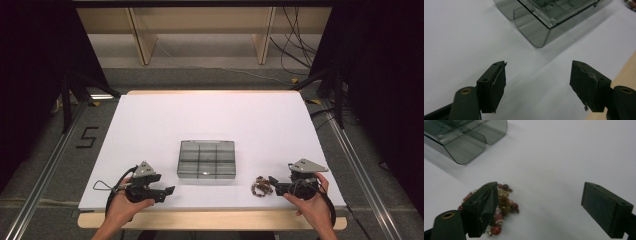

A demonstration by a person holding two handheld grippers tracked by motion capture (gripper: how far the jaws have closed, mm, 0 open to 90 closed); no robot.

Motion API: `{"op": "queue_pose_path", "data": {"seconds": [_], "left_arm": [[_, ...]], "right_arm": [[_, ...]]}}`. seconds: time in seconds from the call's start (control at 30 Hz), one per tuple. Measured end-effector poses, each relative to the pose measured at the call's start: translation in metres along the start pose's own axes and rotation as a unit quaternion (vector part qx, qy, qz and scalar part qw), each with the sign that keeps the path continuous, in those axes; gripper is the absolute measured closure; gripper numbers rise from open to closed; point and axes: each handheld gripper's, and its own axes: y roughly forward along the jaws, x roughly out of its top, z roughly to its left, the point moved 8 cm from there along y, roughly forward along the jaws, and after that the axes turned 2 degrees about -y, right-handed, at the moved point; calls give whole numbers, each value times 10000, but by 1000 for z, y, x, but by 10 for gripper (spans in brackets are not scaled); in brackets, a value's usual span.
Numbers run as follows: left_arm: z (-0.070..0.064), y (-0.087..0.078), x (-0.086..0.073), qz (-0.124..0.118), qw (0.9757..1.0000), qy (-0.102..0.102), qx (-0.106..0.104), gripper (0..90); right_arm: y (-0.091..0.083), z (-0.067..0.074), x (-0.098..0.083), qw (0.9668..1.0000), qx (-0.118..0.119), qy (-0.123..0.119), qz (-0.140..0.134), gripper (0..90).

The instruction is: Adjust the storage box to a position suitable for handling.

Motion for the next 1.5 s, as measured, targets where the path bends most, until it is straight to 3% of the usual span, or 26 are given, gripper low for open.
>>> {"op": "queue_pose_path", "data": {"seconds": [0.03, 0.1, 0.13, 0.23, 0.27, 0.37, 0.57, 0.63, 0.7, 0.77, 0.8, 0.93, 1.03, 1.13, 1.17, 1.27, 1.33, 1.37, 1.4, 1.43, 1.47, 1.5], "left_arm": [[3, 0, 1, 12, 10000, 51, 60, 289], [8, 1, 5, 61, 9999, 26, 145, 308], [11, 1, 7, 127, 9998, -19, 140, 317], [17, 5, 13, 95, 9997, -184, 147, 338], [20, 6, 16, 104, 9997, -180, 135, 393], [25, 13, 25, 73, 9997, -165, 186, 442], [29, 20, 34, 87, 9998, -50, 193, 540], [33, 25, 38, 62, 9997, 27, 228, 625], [35, 28, 40, 72, 9996, 71, 250, 674], [36, 31, 42, 60, 9996, 39, 263, 702], [36, 36, 45, 23, 9998, 37, 207, 734], [35, 44, 49, 32, 9998, 90, 154, 804], [32, 49, 50, 15, 10000, -28, 70, 846], [31, 54, 50, 17, 9999, -60, 85, 881], [30, 54, 50, 60, 9999, 36, 90, 888], [31, 54, 50, 51, 9999, 52, 78, 890], [31, 54, 51, -3, 10000, -1, 75, 891], [31, 54, 51, -3, 10000, 9, 60, 891], [30, 54, 51, -2, 10000, 4, 72, 892], [30, 54, 51, -13, 9999, 22, 110, 892], [29, 55, 51, -66, 9999, -24, 114, 892], [29, 55, 51, -20, 10000, 18, 66, 892]], "right_arm": [[2, 1, 4, 9998, 135, -109, -81, 169], [5, 8, 8, 9997, 230, 64, 12, 208], [8, 5, 11, 9996, 214, -191, -48, 237], [14, 8, 17, 9995, 264, -165, 5, 298], [21, 11, 25, 9990, 328, -308, 12, 383], [27, 15, 32, 9982, 375, -466, 54, 460], [38, 21, 38, 9967, 501, -633, 114, 596], [46, 24, 42, 9948, 548, -855, 98, 663], [50, 28, 44, 9938, 637, -892, 162, 703], [52, 29, 45, 9933, 662, -937, 157, 718], [58, 35, 49, 9926, 786, -899, 209, 752], [70, 36, 53, 9909, 783, -1068, 220, 812], [76, 41, 55, 9892, 970, -1070, 259, 870], [79, 45, 55, 9890, 989, -1051, 333, 884], [83, 47, 55, 9872, 1047, -1156, 342, 892], [84, 50, 54, 9873, 1082, -1082, 421, 893], [87, 51, 56, 9856, 1155, -1196, 319, 893], [86, 53, 55, 9869, 1147, -1065, 381, 893], [89, 54, 56, 9873, 1147, -1060, 281, 893], [88, 53, 55, 9859, 1171, -1139, 375, 893], [88, 55, 54, 9867, 1167, -1047, 433, 893], [90, 56, 55, 9861, 1198, -1108, 316, 893]]}}
